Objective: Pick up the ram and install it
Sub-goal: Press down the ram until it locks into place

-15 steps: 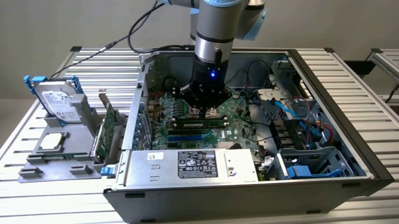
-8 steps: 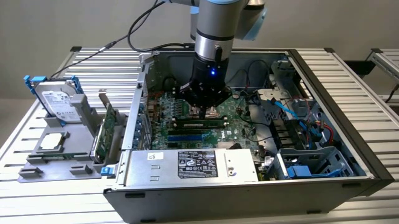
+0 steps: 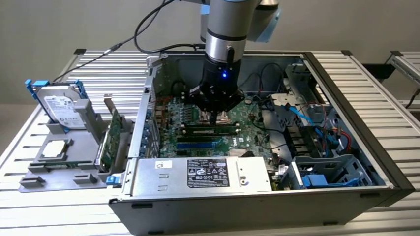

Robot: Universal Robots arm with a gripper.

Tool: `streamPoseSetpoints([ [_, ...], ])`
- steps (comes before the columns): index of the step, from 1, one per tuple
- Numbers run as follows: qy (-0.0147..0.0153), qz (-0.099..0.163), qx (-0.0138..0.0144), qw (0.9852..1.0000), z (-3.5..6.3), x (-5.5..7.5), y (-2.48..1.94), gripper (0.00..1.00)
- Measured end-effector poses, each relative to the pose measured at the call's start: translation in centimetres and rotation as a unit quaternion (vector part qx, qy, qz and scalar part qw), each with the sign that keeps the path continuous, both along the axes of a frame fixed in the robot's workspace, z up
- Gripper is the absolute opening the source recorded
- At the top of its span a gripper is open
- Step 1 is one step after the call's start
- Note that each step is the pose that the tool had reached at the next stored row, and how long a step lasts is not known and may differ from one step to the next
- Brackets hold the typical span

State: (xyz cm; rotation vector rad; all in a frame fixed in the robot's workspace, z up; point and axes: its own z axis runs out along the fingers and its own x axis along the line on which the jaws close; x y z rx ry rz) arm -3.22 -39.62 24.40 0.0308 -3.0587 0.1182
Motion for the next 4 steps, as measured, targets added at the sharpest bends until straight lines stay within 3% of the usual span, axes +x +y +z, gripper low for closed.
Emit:
streamPoseSetpoints([
  [4, 0.0000, 0.000, 0.0026, 1.0000, 0.00, 0.00, 0.00, 0.11],
])
